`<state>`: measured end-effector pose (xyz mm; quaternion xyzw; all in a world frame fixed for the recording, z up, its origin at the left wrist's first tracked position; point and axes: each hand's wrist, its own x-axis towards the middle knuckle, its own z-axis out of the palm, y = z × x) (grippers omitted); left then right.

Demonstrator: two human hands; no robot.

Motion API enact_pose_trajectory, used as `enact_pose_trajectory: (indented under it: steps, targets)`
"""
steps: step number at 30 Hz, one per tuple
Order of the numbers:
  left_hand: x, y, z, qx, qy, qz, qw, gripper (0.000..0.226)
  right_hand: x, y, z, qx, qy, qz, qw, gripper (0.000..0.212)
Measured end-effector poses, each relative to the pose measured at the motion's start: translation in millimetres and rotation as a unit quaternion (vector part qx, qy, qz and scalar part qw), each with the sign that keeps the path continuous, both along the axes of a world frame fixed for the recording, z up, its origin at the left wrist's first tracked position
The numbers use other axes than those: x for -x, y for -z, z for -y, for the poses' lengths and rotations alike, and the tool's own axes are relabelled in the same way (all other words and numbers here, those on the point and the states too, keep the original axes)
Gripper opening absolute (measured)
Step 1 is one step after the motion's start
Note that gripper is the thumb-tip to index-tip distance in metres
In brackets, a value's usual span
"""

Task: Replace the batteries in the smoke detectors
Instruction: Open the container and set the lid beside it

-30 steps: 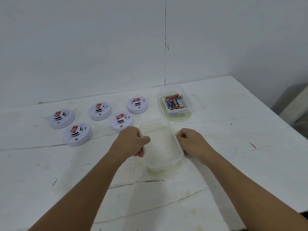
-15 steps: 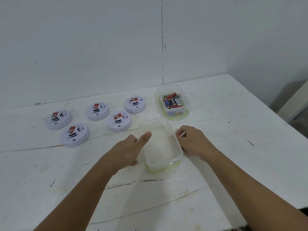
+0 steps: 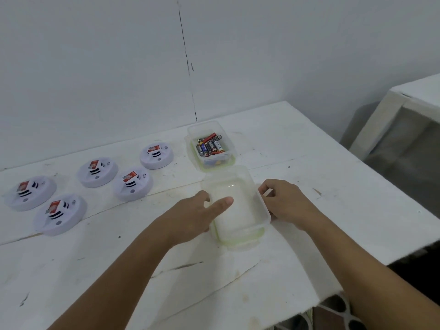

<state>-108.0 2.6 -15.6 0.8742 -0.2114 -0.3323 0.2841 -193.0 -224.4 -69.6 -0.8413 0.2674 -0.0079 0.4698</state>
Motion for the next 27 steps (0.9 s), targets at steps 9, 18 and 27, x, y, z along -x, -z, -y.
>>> enact_pose_trajectory:
  steps: [9, 18, 27]
  targets:
    - [-8, 20, 76, 0.106, -0.032, -0.046, 0.993, 0.076, 33, 5, 56, 0.017, 0.144, 0.038, 0.989, 0.004]
    - [-11, 36, 129, 0.277, -0.170, -0.164, 0.931, 0.050, 9, 15, 104, -0.193, 0.230, 0.149, 0.942, 0.021]
    - [-29, 26, 177, 0.330, -0.229, -0.195, 0.895, 0.024, -59, 9, 142, -0.286, 0.248, 0.176, 0.909, 0.023]
